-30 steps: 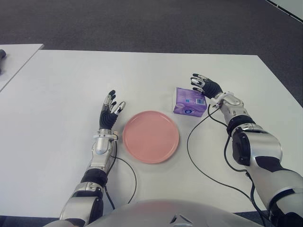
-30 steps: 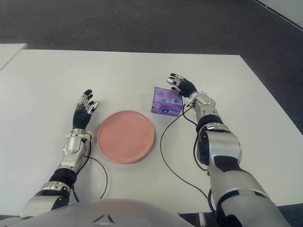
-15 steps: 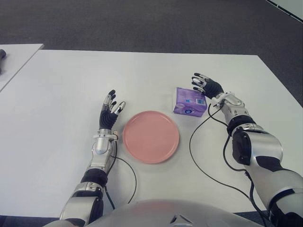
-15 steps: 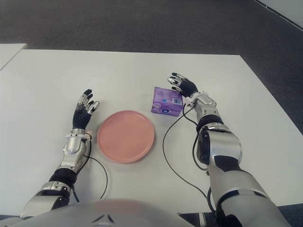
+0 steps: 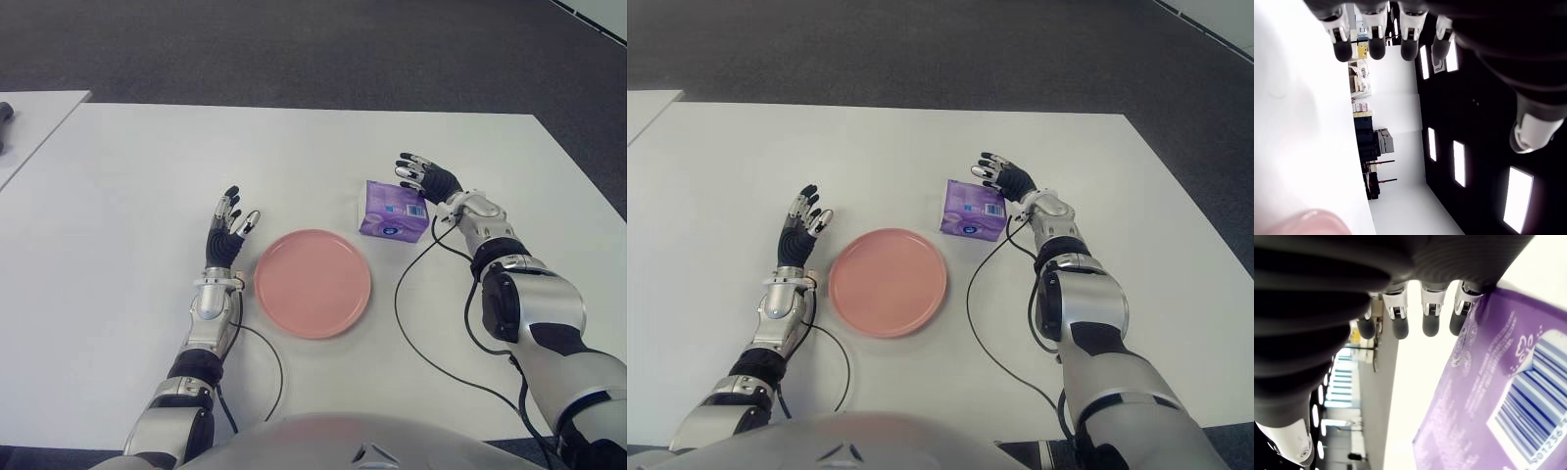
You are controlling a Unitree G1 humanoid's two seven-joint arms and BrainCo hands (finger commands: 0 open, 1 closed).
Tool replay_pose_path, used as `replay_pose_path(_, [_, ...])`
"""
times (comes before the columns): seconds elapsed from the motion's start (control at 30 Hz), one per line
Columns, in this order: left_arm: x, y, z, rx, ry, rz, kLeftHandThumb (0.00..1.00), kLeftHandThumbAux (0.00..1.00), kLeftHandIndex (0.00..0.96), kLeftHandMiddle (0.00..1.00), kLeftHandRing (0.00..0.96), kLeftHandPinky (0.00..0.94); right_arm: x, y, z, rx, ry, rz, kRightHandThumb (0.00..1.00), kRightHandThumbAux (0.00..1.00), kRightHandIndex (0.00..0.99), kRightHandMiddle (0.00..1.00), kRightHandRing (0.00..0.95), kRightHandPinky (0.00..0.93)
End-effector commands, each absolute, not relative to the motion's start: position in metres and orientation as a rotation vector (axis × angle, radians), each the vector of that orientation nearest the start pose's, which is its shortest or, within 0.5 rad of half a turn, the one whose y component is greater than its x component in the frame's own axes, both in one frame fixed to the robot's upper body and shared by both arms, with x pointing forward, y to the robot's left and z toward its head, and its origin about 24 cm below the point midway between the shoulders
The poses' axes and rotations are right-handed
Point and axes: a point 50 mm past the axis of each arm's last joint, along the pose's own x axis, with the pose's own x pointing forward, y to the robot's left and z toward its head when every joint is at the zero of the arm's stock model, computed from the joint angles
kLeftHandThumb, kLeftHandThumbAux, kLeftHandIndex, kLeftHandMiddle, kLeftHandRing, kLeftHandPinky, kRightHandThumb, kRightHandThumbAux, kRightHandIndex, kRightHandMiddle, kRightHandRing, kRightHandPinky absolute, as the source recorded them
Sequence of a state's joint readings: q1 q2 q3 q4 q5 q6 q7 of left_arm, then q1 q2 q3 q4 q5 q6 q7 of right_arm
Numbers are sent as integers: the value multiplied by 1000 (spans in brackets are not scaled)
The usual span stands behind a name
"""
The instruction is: Put the tissue paper into the plate.
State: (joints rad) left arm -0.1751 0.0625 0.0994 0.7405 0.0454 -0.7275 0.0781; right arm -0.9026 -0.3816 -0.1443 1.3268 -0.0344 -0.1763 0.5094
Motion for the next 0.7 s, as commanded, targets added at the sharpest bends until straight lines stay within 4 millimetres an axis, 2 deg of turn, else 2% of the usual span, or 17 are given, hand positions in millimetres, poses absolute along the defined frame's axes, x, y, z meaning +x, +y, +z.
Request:
replay_pose_path(0.03, [251, 175, -19, 77, -114, 116, 0, 495, 0, 0, 0, 0, 371, -228, 58, -224, 330, 317, 219, 664, 0, 0, 0, 0])
replay_pose_path(0.3, [249, 175, -19, 78, -117, 109, 0, 484, 0, 0, 0, 0, 374, -230, 66, -378, 288, 316, 271, 595, 0, 0, 0, 0])
replay_pose_path(0.53, [250, 175, -19, 70, -107, 110, 0, 470, 0, 0, 0, 0, 384, -236, 106, -612, 107, 329, 301, 485, 0, 0, 0, 0])
replay_pose_path(0.7, [250, 174, -19, 64, -107, 117, 0, 464, 0, 0, 0, 0, 386, -233, 122, -834, -21, 306, 326, 370, 0, 0, 0, 0])
